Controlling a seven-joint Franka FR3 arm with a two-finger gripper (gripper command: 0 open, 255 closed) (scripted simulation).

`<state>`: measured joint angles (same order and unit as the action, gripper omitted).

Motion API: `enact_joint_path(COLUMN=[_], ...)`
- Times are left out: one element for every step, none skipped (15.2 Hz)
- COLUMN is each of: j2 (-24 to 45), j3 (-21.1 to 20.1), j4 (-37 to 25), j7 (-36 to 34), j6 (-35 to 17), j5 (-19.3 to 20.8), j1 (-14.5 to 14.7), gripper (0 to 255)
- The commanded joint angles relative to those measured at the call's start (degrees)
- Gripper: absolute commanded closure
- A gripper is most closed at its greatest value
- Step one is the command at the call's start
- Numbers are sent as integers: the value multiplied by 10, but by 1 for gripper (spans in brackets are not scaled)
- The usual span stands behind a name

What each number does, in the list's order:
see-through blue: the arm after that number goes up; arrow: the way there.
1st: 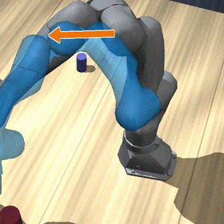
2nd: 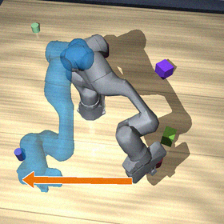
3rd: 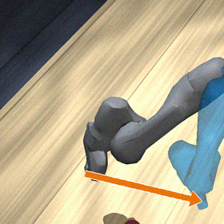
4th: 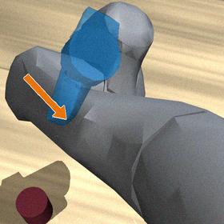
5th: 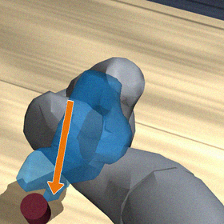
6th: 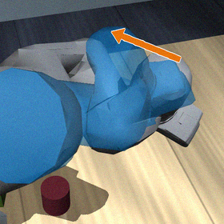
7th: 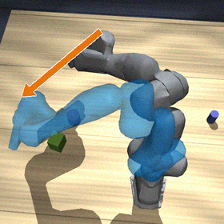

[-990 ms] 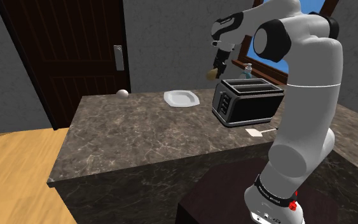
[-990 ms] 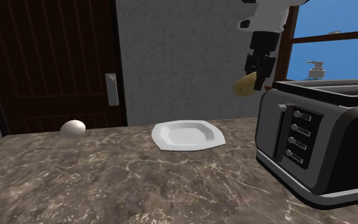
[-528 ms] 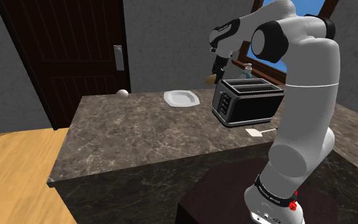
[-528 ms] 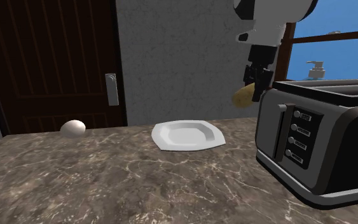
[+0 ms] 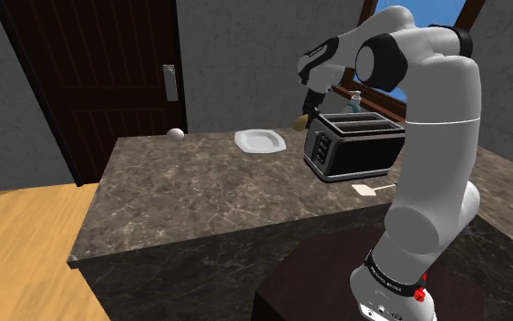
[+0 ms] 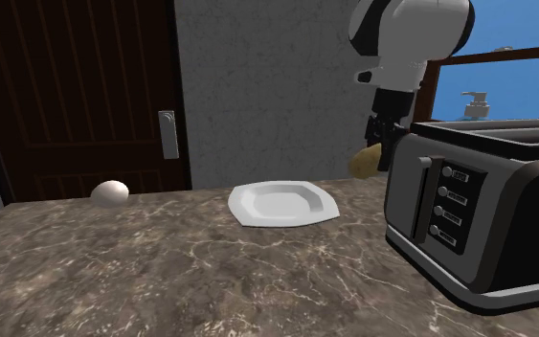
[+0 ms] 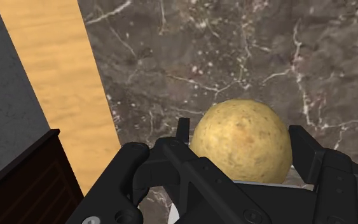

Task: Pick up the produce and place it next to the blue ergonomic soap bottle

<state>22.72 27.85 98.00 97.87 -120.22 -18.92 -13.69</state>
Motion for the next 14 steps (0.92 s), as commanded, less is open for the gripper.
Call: enact_joint_path(j2=[7,10,13,17,20,24,28,33,33,33,33,33,33,33], j3=[-2,-3,-5,-6,-7,-8,-10,-12,-12,-12,-12,-12,-12,-12], j4=[6,9,12,15,18,21,24,27,27,27,27,27,27,27], j7=[3,5,7,10,12,14,16,19,19,19,19,19,19,19], j6=[-12,-18,-24,-30,-36,-42,-48,-56,-56,-56,-56,-56,-56,-56], j5=[-5,-7,-10,-12,-15,-18,-20,-24,-24,-24,-24,-24,-24,-24], j1=[-1,-1,-2,-3,-3,-4,-5,-6,-6,-6,-6,-6,-6,-6], gripper=[255,255,255,255,255,255,255,255,255,255,255,255,255,255])
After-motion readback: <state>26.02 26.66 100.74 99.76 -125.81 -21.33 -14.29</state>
